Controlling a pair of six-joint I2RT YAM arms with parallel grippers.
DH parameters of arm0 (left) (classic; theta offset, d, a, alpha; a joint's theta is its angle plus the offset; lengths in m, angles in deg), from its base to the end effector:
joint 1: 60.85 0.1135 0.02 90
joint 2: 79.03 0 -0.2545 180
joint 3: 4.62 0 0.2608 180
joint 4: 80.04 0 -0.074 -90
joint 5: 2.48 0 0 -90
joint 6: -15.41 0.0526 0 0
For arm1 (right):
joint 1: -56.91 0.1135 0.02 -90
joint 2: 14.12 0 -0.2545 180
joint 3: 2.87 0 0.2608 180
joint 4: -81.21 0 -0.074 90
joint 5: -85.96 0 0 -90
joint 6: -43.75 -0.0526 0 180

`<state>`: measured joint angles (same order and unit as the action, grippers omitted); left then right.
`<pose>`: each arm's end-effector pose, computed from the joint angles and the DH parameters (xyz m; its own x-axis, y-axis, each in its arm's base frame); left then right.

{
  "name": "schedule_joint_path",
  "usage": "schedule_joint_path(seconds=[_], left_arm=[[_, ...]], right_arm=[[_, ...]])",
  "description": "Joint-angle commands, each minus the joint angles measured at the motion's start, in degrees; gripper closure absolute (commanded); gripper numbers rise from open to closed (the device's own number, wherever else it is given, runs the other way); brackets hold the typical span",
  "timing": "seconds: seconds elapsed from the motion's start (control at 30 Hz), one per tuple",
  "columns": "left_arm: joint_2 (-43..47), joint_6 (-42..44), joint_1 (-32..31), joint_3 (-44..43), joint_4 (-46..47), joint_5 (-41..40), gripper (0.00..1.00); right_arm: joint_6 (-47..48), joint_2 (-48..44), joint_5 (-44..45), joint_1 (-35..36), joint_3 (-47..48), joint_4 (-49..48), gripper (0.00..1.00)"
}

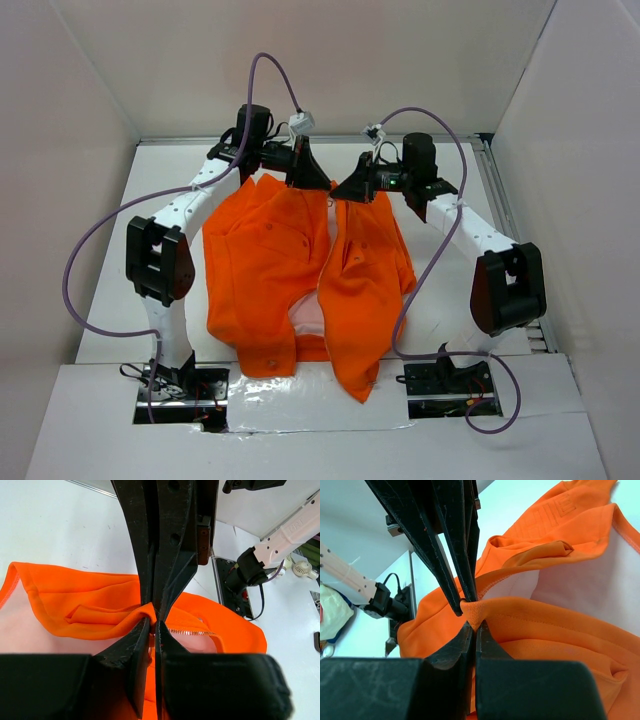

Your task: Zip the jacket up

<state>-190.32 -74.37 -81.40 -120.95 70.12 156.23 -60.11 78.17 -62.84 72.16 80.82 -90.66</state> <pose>0.4104 -0.2062 0.3345 -0.3892 0.1474 -0.9093 0.9210 0.0425 -0.3873 0.3596 0.1447 0.2997 -0.4916 -0.0054 -0.8708 -0.8331 0.2942 0.4685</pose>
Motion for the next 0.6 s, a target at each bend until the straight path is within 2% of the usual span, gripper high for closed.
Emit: schedule_joint_path(seconds=[0.0, 0.2, 0.33, 0.43, 0.5, 0.57], left_arm=[[-1.0, 2.4, -1.1, -1.6, -2.2, 1.9, 0.80], [-1.0, 2.3, -1.2, -1.2, -3.1, -2.2, 0.71], [-0.5, 1.9, -1.1, -0.8, -2.7, -4.1, 0.71], [0.5, 0.9, -1.1, 0.5, -0.9, -4.4, 0.84], [0.7, 0.7, -1.1, 0.6, 0.1, -3.1, 0.88], [1.2, 0.2, -1.1, 0.7, 0.5, -2.6, 1.00]], right_arm=[[-0.6, -1.8, 1.1, 0.5, 1.4, -4.1, 1.00], [0.1, -2.7, 0.9, 0.7, 0.8, -4.2, 1.00], [1.3, -3.3, 1.9, 1.3, 0.7, -3.3, 1.00], [2.2, -2.6, 1.6, 1.4, 1.3, -2.0, 1.00], [2.4, -2.3, 1.6, 1.6, 1.8, -1.3, 1.00], [2.9, -2.1, 1.9, 1.6, 1.9, -0.6, 1.00]])
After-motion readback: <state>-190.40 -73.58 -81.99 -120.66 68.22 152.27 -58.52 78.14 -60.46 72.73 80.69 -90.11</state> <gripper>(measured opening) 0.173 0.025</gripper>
